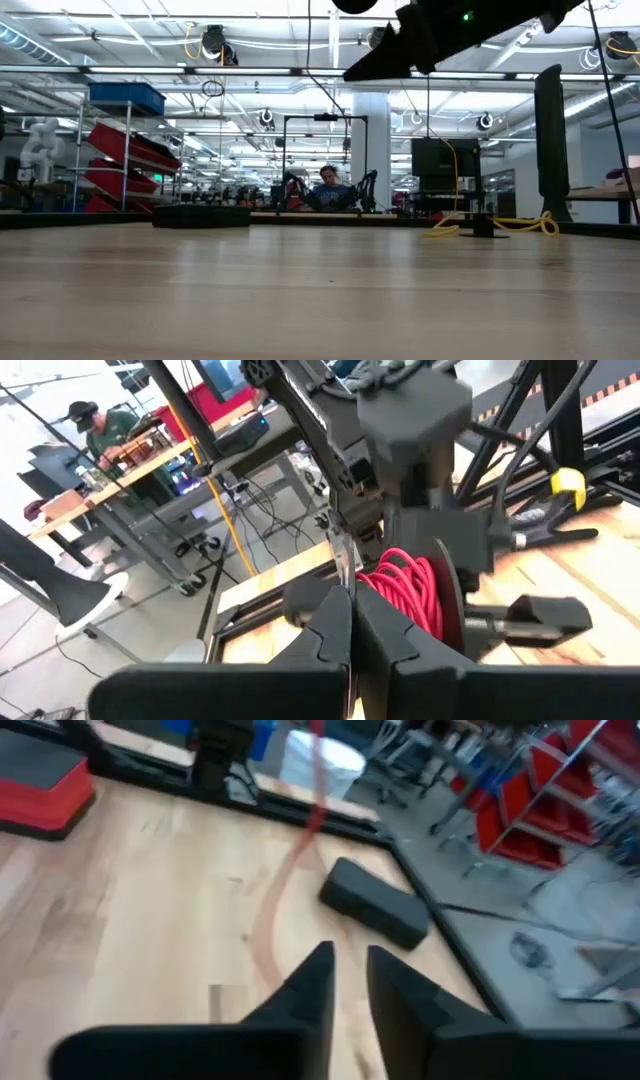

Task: Coil cords
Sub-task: Coil the red wire onto the black spool

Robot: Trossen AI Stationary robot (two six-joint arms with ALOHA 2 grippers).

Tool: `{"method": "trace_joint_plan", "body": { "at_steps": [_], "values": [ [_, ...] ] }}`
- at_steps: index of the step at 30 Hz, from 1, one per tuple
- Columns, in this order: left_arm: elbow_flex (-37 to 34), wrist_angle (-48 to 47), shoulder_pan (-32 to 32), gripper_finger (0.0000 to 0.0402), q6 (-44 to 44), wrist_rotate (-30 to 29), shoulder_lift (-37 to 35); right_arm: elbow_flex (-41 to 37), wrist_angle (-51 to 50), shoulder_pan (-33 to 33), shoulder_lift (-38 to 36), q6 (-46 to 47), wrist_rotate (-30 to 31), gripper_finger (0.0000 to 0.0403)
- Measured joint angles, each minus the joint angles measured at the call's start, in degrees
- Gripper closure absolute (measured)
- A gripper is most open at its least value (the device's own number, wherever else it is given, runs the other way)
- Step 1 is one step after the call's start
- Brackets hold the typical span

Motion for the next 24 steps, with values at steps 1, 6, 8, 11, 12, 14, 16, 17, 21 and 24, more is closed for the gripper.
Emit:
{"method": "trace_joint_plan", "body": {
  "at_steps": [1,6,8,11,12,14,16,17,21,24],
  "values": [
    [0.0,0.0,0.0,0.0401,0.0,0.0,0.0,0.0,0.0,-0.1,0.4,0.5,-1.0,0.0343],
    [0.0,0.1,0.0,0.0401,0.0,0.1,0.0,0.0,4.5,-1.4,4.3,1.0,-7.9,0.0295],
    [0.0,0.1,0.0,0.0401,-0.1,0.1,0.0,0.0,7.1,-2.0,6.3,0.3,-7.8,0.0285],
    [0.0,0.0,0.0,0.0401,-0.3,0.1,0.0,0.0,12.3,-2.6,9.5,-1.6,-7.7,0.0281],
    [0.0,-0.1,0.0,0.0401,-0.3,0.2,0.0,0.0,14.4,-2.7,10.6,-2.2,-8.0,0.0281],
    [0.0,-0.2,0.0,0.0401,-0.3,0.2,0.0,0.0,17.3,-3.0,12.4,-2.9,-9.6,0.0283],
    [0.0,-0.6,0.0,0.0401,-0.3,0.2,0.0,0.0,20.3,-3.3,13.9,-3.1,-11.5,0.0285],
    [0.0,-0.8,0.0,0.0401,-0.3,0.2,0.0,0.0,21.3,-3.4,14.4,-3.1,-12.1,0.0286],
    [0.0,-1.6,0.0,0.0401,-0.3,0.5,0.0,0.0,23.7,-3.4,15.2,-3.5,-12.2,0.0288],
    [0.0,-2.1,0.0,0.0401,-0.3,0.5,0.0,0.0,24.2,-3.4,15.0,-3.6,-12.2,0.0288]
  ]
}}
